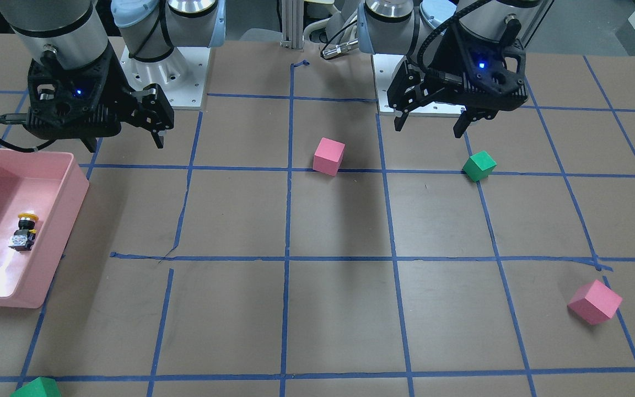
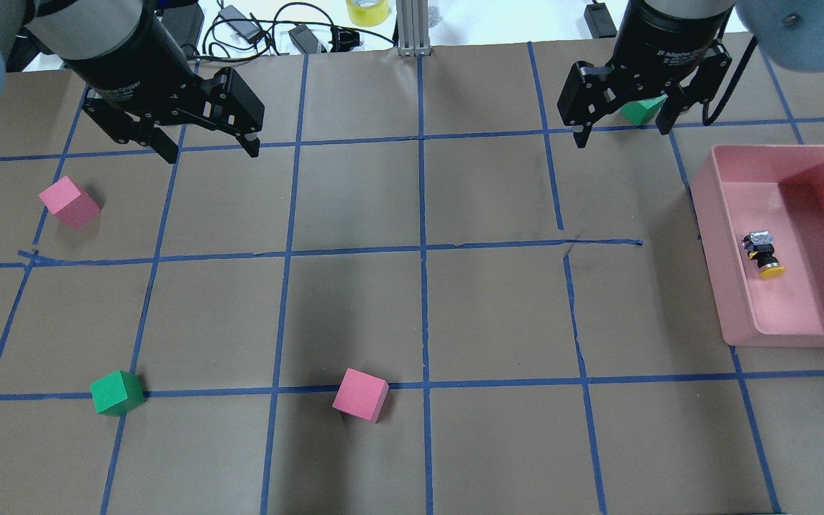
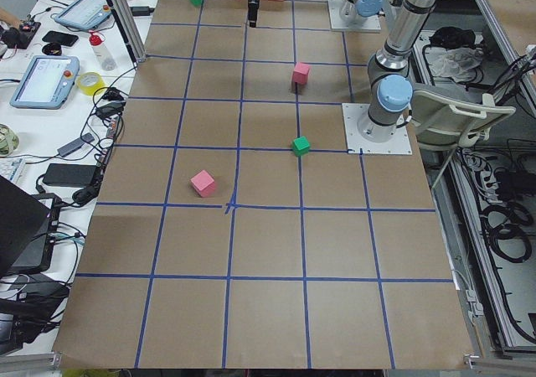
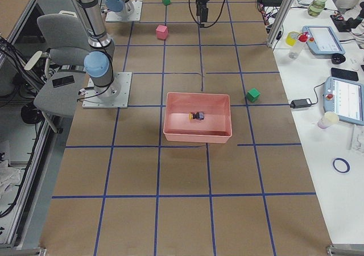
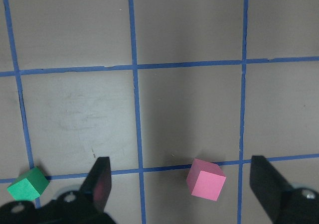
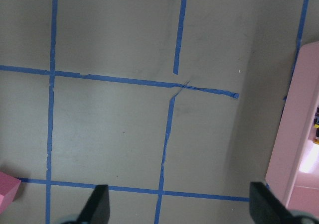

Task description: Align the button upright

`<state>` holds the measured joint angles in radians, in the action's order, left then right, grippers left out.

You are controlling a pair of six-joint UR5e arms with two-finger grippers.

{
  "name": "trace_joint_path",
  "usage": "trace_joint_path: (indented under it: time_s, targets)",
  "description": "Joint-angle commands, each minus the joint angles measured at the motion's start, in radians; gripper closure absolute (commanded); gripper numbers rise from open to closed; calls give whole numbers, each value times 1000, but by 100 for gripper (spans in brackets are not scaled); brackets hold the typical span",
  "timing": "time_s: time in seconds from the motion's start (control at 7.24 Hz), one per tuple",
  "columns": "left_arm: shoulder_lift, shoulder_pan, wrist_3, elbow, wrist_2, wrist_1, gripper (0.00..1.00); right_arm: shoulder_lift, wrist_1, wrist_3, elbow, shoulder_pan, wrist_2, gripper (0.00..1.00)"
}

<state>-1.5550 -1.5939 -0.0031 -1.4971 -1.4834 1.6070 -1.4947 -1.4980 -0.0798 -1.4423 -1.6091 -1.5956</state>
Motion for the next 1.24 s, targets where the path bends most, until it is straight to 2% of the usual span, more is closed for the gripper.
trace_joint_path:
  time_s: [0.0, 0.69, 0.97, 1.1]
  targets:
    - [1, 0, 0, 0, 0, 2, 0, 1, 1, 2, -4, 0, -3, 0]
    - [4, 0, 0, -2, -1, 8, 0, -1, 10, 2, -9, 0, -12, 0]
    - [4, 0, 0, -2, -1, 8, 0, 4, 120, -2, -9, 0, -3, 0]
    - [6, 0, 0, -2, -1, 10, 0, 4, 111, 0, -9, 0, -1, 0]
